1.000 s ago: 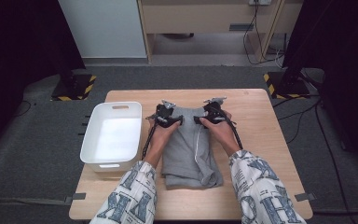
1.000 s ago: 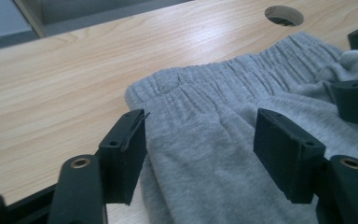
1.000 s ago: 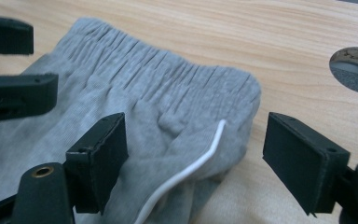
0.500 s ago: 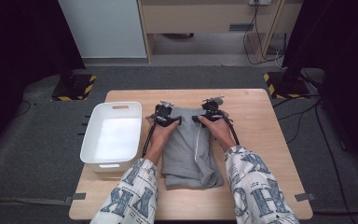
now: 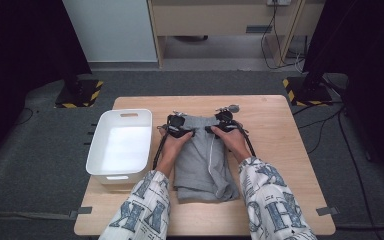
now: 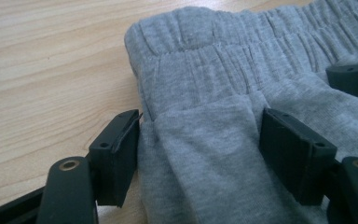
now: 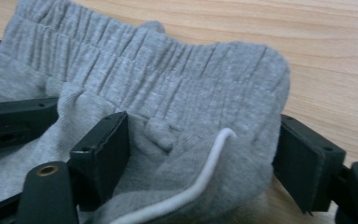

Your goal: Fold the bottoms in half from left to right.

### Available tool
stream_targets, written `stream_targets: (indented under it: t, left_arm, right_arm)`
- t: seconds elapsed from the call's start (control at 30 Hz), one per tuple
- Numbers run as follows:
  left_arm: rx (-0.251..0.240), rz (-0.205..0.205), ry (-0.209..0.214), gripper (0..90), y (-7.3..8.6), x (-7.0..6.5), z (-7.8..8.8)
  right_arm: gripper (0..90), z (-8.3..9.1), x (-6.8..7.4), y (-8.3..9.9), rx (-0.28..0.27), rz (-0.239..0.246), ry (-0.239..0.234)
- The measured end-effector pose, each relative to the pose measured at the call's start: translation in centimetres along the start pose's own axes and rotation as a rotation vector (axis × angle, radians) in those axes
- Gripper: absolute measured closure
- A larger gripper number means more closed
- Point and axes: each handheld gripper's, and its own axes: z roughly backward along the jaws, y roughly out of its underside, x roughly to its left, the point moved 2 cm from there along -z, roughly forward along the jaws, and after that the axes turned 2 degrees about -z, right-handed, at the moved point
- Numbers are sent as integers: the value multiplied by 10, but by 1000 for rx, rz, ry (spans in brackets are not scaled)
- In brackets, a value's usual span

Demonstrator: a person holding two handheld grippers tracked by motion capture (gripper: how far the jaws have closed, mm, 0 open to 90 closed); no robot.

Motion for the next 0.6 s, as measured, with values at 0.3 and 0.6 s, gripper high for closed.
stream_targets:
  t: [0.3, 0.6]
  left_arm:
    - [4, -26, 18, 380, 0, -3, 1]
    - [21, -32, 63, 580, 0, -10, 4]
  right_arm:
    - [366, 1, 5, 1, 5, 45, -35]
    - [620, 2, 12, 3, 23, 130, -53]
